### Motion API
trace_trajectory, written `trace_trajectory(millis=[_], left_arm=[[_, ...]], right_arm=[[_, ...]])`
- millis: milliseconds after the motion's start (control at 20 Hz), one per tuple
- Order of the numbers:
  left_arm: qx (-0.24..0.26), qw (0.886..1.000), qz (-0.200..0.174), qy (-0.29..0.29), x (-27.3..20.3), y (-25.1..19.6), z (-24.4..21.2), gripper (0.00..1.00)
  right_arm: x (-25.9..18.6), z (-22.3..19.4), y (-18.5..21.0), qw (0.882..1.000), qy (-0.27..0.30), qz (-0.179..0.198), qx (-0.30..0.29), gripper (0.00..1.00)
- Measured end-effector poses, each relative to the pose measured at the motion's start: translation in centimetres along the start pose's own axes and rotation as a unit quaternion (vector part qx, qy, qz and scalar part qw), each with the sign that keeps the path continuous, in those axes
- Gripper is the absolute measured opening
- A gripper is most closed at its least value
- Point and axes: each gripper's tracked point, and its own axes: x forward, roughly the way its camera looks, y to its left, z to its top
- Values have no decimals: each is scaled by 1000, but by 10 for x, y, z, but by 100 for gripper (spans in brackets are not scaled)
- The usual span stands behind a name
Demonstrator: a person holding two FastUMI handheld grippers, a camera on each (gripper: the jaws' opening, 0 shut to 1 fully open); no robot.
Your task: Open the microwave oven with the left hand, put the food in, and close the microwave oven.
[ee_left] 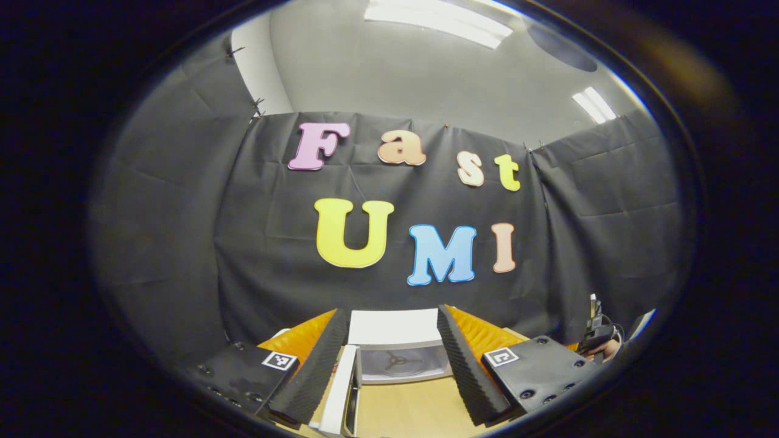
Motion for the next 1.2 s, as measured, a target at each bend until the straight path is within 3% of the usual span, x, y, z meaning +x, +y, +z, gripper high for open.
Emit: trace_trajectory(millis=[250,400,700,750,950,1200], left_arm=[[-18,999,18,-30,-4,6,29,96],[-2,999,33,-42,-10,19,50,98],[13,998,55,-40,-3,32,52,99],[13,998,55,-31,-3,33,46,94],[36,997,68,-28,-7,44,49,99],[53,995,86,-6,-14,56,37,96]], right_arm=[[31,-14,33,999,6,36,36,25],[59,-23,51,996,7,61,71,25],[121,-48,63,984,-17,48,170,25],[134,-54,61,982,-20,41,185,25],[172,-61,63,967,-67,31,242,25],[226,-59,73,952,-107,37,286,25]])
